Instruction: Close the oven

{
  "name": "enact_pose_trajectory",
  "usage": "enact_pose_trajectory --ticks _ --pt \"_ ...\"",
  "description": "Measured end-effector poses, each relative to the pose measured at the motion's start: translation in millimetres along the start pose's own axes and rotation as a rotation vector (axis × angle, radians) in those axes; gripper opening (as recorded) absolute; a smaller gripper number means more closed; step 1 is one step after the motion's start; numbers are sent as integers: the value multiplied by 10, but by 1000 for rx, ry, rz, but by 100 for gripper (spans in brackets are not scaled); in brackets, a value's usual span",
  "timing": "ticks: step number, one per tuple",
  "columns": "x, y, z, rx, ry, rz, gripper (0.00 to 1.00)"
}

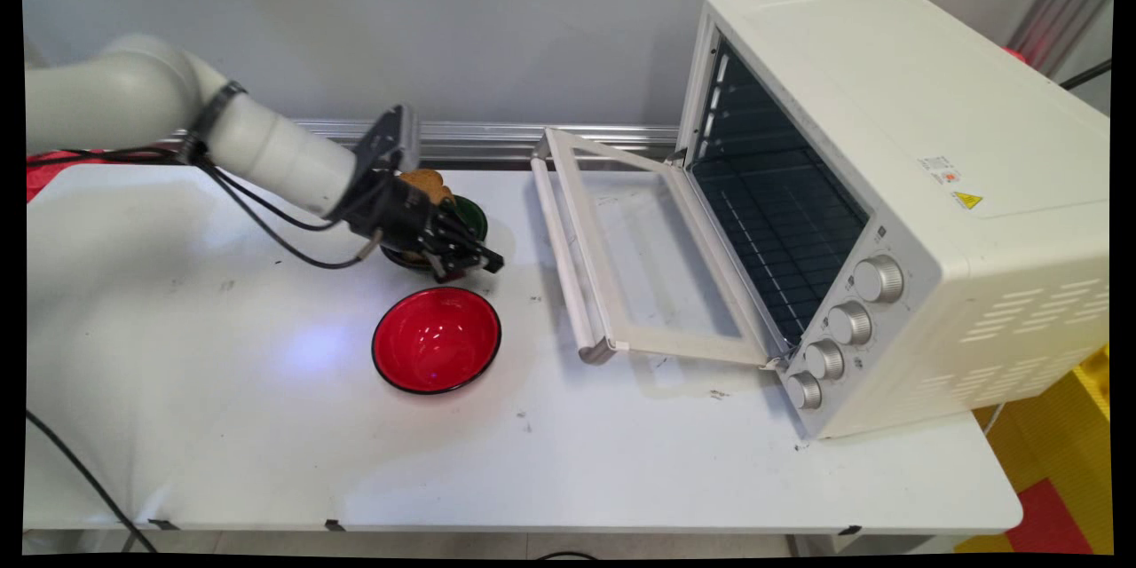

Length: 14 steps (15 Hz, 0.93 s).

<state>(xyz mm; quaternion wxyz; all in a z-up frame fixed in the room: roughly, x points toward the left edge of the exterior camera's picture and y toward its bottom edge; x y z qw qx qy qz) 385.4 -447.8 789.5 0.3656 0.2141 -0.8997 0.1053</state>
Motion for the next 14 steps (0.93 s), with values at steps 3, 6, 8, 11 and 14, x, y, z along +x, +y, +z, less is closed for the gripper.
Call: enact_pose_trajectory --ticks 3,6,8,11,14 --pt "-37 -43 306 -2 9 -9 0" --pt "-60 -75 497 -4 16 -17 0" --pt "-69 -91 598 -6 20 -23 0" --pt "-64 -116 745 -12 32 -31 0" --pt "-36 -144 854 -16 48 -46 0"
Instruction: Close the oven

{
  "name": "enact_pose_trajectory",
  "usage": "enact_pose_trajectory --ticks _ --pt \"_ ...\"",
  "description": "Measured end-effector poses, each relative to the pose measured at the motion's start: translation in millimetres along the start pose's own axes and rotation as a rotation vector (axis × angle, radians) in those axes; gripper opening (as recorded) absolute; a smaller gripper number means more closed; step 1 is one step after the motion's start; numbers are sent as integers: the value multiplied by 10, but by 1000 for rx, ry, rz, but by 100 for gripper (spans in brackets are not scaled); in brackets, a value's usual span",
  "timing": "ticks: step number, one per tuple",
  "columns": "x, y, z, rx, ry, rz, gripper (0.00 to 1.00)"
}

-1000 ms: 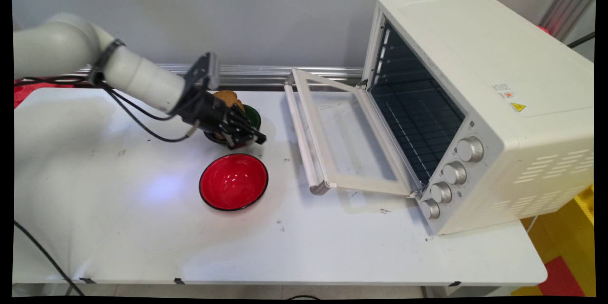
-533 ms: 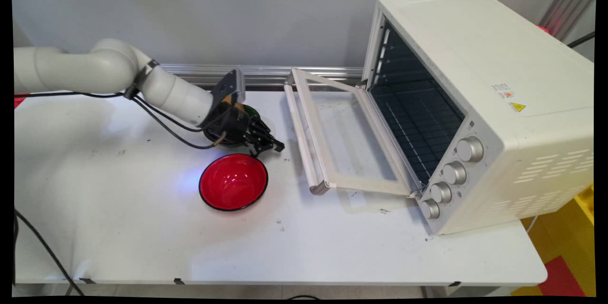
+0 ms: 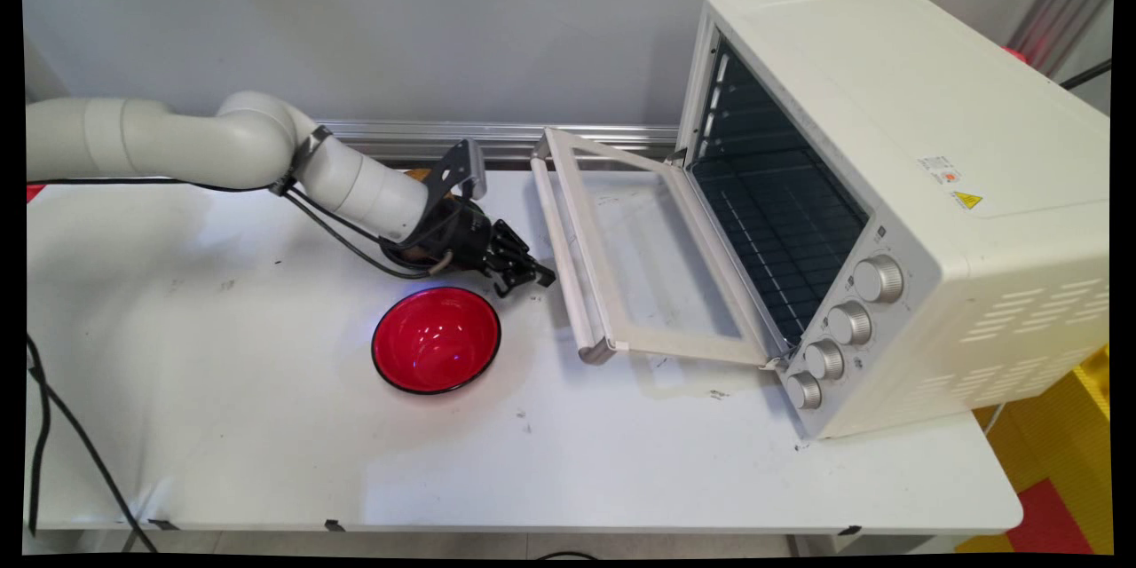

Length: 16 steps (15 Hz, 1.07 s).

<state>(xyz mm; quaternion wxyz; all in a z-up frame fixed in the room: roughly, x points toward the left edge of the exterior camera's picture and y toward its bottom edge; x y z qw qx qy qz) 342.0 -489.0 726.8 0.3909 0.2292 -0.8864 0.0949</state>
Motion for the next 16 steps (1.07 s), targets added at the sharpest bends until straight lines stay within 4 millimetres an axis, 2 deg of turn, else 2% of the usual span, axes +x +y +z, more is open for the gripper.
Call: enact_pose_trajectory --ticks 8,16 --pt "224 -72 121 -29 67 -32 0" --pt "640 -151 35 -51 132 -36 0"
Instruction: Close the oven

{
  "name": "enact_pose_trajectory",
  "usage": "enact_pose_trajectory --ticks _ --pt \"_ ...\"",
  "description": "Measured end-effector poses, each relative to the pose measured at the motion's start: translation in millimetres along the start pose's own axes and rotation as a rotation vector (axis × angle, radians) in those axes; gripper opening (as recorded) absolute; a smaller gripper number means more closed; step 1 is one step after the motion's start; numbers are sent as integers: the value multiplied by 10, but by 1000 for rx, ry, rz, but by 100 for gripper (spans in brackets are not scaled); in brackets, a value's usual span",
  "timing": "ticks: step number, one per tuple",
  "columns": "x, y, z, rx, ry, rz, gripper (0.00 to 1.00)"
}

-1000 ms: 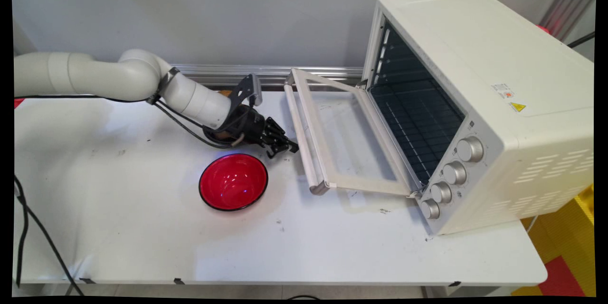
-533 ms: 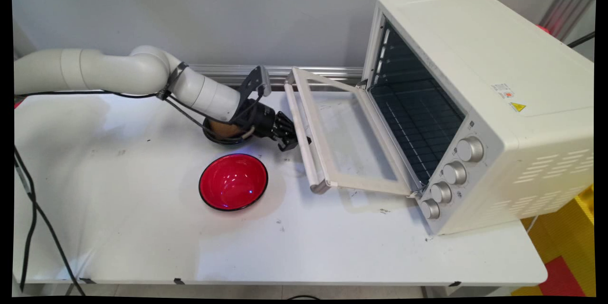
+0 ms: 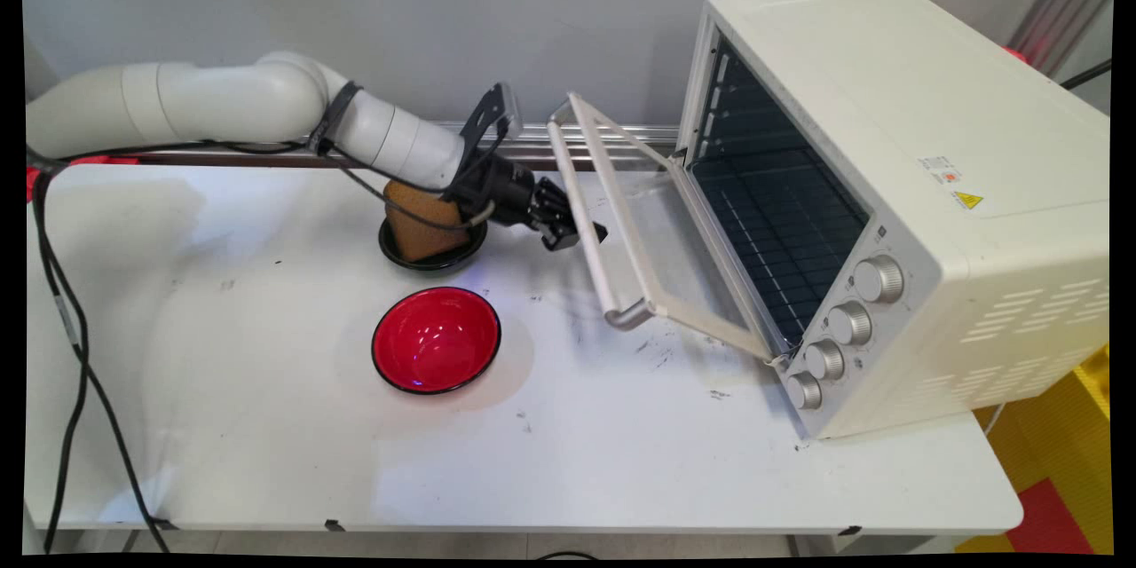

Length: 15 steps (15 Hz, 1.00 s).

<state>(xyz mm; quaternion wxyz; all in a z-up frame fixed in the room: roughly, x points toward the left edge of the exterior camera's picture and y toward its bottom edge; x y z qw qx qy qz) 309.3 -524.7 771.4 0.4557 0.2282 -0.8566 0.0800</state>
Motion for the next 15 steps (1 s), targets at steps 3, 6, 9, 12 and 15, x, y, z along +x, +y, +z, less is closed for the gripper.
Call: enact_pose_trajectory --ticks 3,6,9,12,15 --pt "222 -12 -31 -7 21 2 0" --pt "459 -15 -40 -15 45 4 0" --pt "672 -19 -33 -20 66 3 0" --pt "794 -17 -40 -23 75 1 0" --pt "898 -5 -56 -29 81 1 0"
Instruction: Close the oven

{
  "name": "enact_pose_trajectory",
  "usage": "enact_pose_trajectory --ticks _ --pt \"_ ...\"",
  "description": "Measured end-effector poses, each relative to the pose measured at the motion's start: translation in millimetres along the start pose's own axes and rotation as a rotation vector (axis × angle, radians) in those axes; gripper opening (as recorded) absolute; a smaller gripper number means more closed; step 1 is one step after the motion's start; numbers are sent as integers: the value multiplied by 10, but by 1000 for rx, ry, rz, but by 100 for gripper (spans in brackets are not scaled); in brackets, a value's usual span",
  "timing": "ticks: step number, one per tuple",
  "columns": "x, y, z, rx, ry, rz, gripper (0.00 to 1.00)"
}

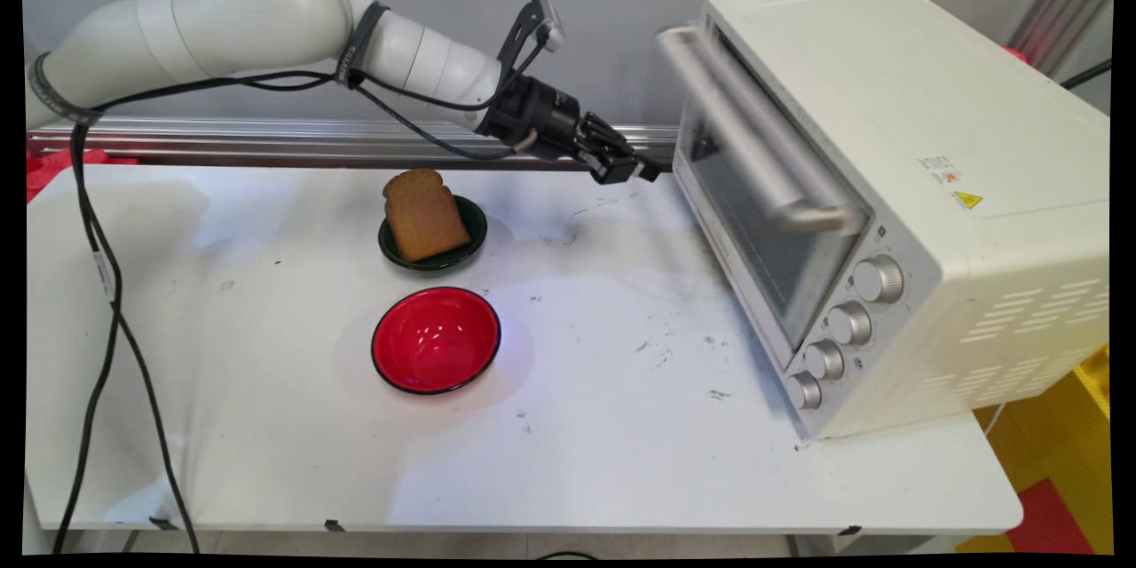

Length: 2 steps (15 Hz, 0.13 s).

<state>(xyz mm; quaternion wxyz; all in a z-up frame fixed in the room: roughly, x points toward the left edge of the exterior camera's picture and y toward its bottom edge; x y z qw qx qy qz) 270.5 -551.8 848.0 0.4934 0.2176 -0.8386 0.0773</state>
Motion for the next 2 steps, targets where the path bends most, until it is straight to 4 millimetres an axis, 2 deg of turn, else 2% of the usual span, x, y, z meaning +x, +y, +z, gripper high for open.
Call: enact_pose_trajectory --ticks 2 --pt "52 10 -7 -3 2 0 0"
